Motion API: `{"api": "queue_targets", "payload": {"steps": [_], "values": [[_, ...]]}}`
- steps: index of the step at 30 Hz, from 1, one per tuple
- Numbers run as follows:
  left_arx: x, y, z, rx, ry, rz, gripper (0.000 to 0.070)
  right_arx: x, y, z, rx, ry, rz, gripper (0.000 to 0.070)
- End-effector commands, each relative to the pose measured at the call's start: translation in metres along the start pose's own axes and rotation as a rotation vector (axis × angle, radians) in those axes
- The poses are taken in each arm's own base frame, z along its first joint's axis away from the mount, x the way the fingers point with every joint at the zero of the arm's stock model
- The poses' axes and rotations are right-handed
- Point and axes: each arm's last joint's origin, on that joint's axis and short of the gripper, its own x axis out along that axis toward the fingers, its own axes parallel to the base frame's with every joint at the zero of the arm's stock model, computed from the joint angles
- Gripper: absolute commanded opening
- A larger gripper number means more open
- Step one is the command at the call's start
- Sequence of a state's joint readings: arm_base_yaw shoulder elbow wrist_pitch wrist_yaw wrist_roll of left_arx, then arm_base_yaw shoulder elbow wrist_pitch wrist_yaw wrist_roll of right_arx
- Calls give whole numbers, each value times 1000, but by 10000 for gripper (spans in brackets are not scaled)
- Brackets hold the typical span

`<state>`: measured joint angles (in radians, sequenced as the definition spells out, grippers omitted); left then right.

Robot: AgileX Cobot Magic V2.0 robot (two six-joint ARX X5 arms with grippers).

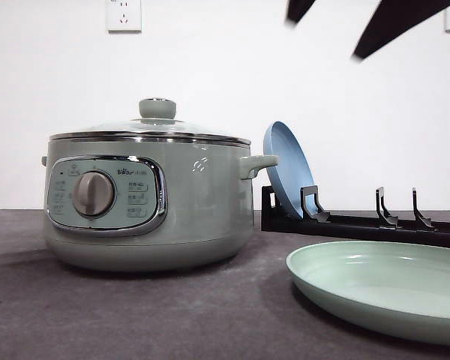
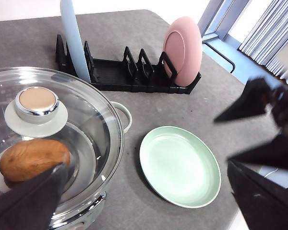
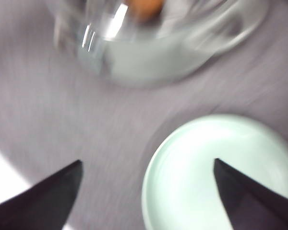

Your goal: Transfer potato from steamer to green plate

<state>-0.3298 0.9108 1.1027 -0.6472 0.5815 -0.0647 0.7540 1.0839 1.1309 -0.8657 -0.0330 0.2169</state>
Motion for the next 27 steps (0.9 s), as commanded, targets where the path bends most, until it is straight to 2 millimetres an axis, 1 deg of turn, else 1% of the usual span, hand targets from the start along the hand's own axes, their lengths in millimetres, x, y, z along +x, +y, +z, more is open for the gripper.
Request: {"api": "queue_targets", "payload": {"steps": [1,5,7,9,11,13,16,20,23,27], "values": [[-1,-2,6,38,-18,-10,700,-11,-10,3,-11,-30,-5,591],[-1,-2,6,39,-16,-10,700,-37,-37,-3,58,-96,-91,591],[-1,-2,6,42,-14,-10,700,-49,-46,-8,99,-142,-126,591],[-1,-2,6,42,-12,-10,700,-60,-51,-15,120,-205,-125,591],[0,-1,6,42,-10,-10,700,-69,-51,-27,120,-276,-102,591],[2,0,6,42,-5,-9,700,-72,-50,-41,116,-320,-101,591],[5,2,6,41,5,-9,700,-71,-49,-68,150,-348,-88,591],[10,6,6,38,22,2,700,-68,-45,-97,212,-337,14,591],[15,10,5,27,40,40,700,-70,-42,-107,231,-342,72,591],[22,17,5,14,79,127,700,-74,-40,-108,234,-364,99,591]]}}
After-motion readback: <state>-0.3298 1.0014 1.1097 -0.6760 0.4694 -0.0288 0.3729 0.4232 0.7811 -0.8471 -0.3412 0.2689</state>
